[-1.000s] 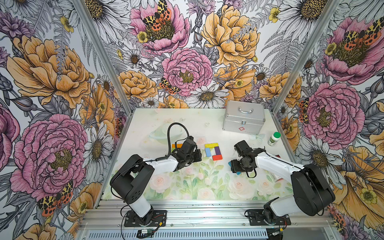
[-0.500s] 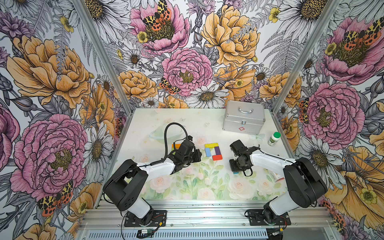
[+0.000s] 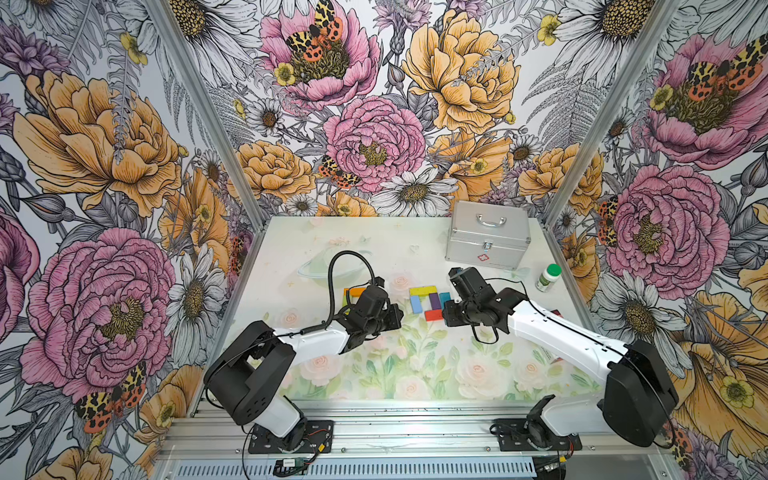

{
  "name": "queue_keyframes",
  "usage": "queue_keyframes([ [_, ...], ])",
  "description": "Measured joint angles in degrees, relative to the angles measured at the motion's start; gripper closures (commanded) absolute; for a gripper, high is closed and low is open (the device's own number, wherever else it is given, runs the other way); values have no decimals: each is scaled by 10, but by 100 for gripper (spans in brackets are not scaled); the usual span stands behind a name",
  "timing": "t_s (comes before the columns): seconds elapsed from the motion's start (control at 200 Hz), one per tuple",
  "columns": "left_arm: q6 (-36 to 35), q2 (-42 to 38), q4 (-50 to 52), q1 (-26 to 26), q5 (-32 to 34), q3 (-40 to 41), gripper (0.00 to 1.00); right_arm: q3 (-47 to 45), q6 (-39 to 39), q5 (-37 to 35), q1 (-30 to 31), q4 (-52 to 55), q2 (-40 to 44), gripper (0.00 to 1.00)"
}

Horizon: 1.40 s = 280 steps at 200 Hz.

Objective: Assemble the letter p with building blocks
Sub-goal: Place the building block at the center of the board.

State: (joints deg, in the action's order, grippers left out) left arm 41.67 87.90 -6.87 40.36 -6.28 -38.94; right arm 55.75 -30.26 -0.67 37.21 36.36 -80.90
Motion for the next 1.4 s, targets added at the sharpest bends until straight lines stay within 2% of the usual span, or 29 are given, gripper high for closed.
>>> queue_keyframes([
  [0.505, 19, 0, -17, 15, -6, 19, 88, 14, -64, -12, 87, -64, -122, 100],
  [1.121, 19, 3, -25, 16, -7, 20, 88, 19, -84, -17, 91, -80, -178, 99],
  [1.181, 19, 7, -25, 18, -9, 20, 88, 23, -84, -18, 91, -80, -185, 96],
  [1.276, 19, 12, -25, 21, -9, 20, 88, 26, -88, -19, 91, -80, -191, 86],
  [1.346, 19, 13, -25, 22, -9, 20, 88, 26, -91, -21, 91, -80, -191, 71],
  [1.401, 19, 14, -25, 22, -9, 20, 88, 27, -94, -22, 91, -80, -191, 65],
])
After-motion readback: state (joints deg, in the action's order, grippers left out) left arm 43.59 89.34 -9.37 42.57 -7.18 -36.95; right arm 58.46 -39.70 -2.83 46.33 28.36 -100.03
